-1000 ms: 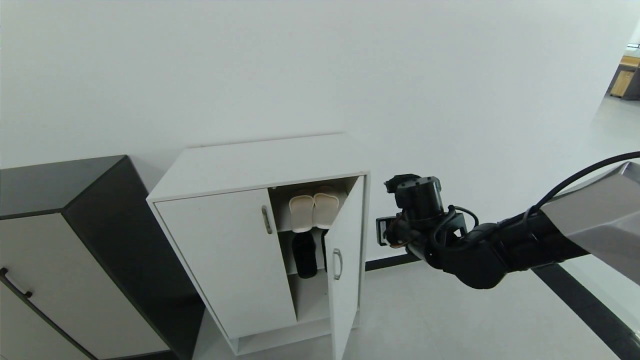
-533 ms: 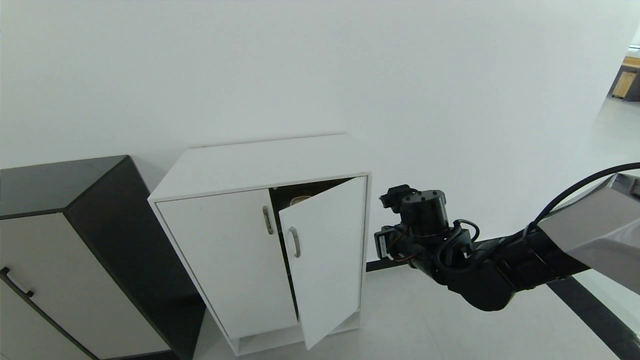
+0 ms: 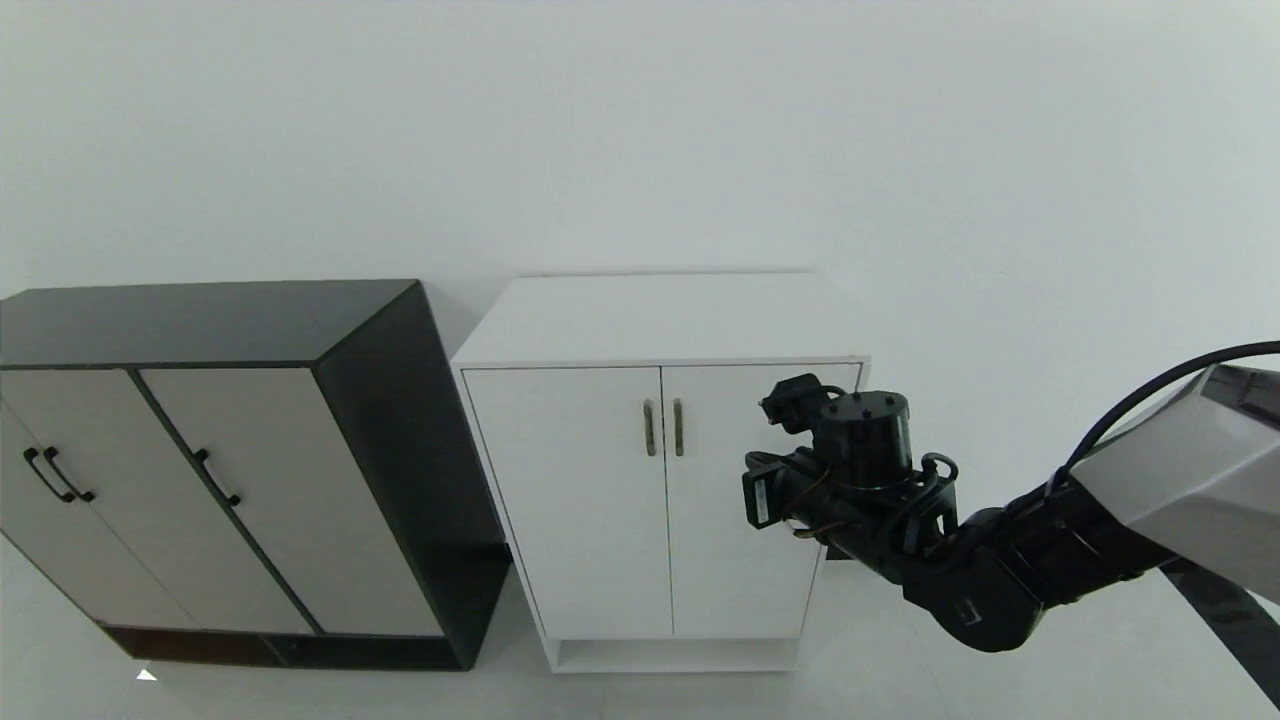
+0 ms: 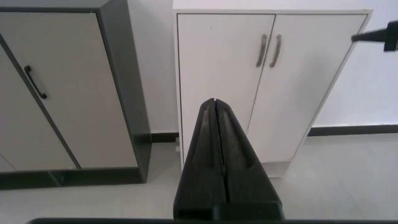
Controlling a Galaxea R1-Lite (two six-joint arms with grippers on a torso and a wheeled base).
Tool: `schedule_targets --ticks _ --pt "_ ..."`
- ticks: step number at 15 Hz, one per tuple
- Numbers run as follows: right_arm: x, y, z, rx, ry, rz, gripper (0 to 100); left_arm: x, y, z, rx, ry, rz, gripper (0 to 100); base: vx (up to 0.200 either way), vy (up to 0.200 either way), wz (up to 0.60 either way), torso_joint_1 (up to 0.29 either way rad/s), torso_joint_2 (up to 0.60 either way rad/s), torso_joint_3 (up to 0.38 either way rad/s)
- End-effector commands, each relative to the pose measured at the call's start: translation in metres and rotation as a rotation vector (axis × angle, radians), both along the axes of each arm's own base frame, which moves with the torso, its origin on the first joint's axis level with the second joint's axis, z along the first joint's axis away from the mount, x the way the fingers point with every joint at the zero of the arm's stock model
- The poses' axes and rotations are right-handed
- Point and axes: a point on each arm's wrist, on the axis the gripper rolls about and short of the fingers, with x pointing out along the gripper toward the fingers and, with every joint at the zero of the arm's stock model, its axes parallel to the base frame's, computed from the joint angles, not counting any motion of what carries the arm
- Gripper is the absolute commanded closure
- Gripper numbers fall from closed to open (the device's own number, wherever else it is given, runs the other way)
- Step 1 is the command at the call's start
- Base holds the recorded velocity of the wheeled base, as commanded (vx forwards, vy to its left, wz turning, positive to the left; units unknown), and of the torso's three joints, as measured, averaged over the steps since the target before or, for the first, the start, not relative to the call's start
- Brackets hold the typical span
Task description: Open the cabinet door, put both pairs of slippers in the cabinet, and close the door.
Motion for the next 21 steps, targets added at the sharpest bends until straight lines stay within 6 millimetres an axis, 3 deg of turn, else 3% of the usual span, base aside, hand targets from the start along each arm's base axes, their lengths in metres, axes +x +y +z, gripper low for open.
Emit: schedule_targets --ticks 1,3,15,21 --pt "0.002 -0.002 -0.011 -0.02 0.025 -0.003 100 0.0 0.0 0.0 0.0 0.0 -0.001 100 0.0 0.0 0.0 0.0 0.0 0.0" --pt "-0.001 -0.003 -0.014 -0.02 0.041 0.029 100 0.0 0.0 0.0 0.001 0.0 -0.001 100 0.0 0.0 0.0 0.0 0.0 0.0" --pt "0.002 0.0 -0.022 -0.015 0.038 0.036 100 0.0 0.0 0.0 0.001 0.0 -0.001 100 0.2 0.0 0.0 0.002 0.0 0.006" --pt "0.011 0.006 -0.028 -0.001 0.027 0.033 100 0.0 0.0 0.0 0.001 0.0 -0.001 100 0.0 0.0 0.0 0.0 0.0 0.0"
